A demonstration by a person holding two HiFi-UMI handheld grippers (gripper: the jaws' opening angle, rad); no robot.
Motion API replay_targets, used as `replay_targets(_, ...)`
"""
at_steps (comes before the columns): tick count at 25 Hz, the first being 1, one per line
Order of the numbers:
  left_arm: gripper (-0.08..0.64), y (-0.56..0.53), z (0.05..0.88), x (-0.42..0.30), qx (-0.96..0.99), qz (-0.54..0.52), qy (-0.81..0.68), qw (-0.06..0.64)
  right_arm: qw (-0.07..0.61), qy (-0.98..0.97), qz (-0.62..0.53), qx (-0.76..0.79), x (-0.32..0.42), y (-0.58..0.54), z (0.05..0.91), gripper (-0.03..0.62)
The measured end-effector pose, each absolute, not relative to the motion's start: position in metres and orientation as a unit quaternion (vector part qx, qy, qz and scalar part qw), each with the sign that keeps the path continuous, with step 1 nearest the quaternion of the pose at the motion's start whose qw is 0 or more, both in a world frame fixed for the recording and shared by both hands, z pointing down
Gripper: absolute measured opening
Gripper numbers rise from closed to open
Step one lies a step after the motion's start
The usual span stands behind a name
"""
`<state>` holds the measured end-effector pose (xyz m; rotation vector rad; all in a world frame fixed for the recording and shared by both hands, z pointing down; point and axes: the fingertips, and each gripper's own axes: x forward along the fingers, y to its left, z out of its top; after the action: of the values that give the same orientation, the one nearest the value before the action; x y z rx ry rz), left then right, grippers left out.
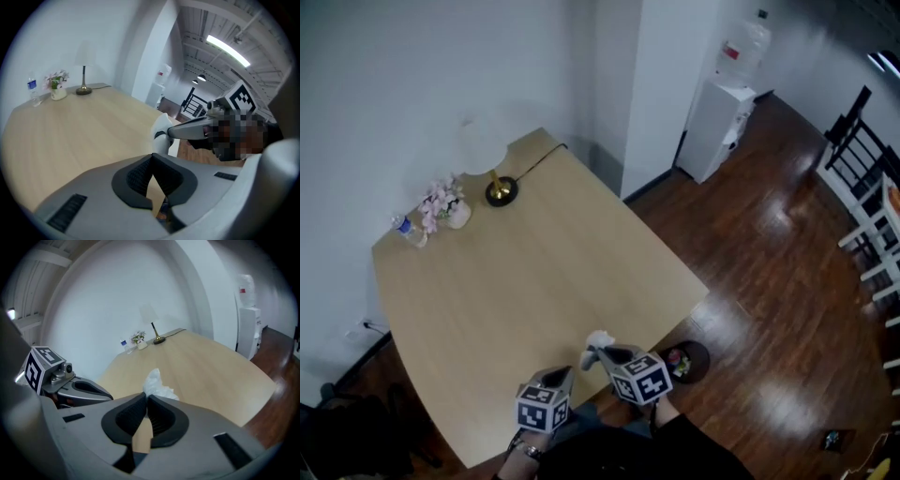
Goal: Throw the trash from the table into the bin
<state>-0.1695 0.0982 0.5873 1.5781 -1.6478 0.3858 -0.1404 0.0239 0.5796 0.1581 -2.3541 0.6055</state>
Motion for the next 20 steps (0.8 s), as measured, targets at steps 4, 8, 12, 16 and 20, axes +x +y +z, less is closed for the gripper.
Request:
replay_targets(4, 0.005, 0.074, 0.591, -0.137, 0.658, 0.181, -0.616, 0.393, 0.335, -0.903, 0.249, 0.102, -0.102, 0.006, 0.585, 0.015)
replay_targets(8, 0.006, 0.054, 0.593, -0.094, 0.692, 0.212, -0.573, 0.385, 0.327, -0.893, 0.272, 0.148, -0.050, -0.011, 0.592, 0.015)
replay_targets(12, 0.006, 0.036, 0.598, -0.045, 0.719, 0.237, -0.532, 0.379, 0.318, -0.881, 0.293, 0.192, 0.005, -0.023, 0.600, 0.015)
replay_targets(16, 0.006, 0.022, 0.601, 0.003, 0.744, 0.259, -0.490, 0.374, 0.313, -0.866, 0.315, 0.229, 0.056, -0.029, 0.612, 0.015)
replay_targets(20, 0.006, 0.012, 0.607, 0.047, 0.766, 0.281, -0.448, 0.366, 0.308, -0.850, 0.336, 0.263, 0.103, -0.034, 0.632, 0.015)
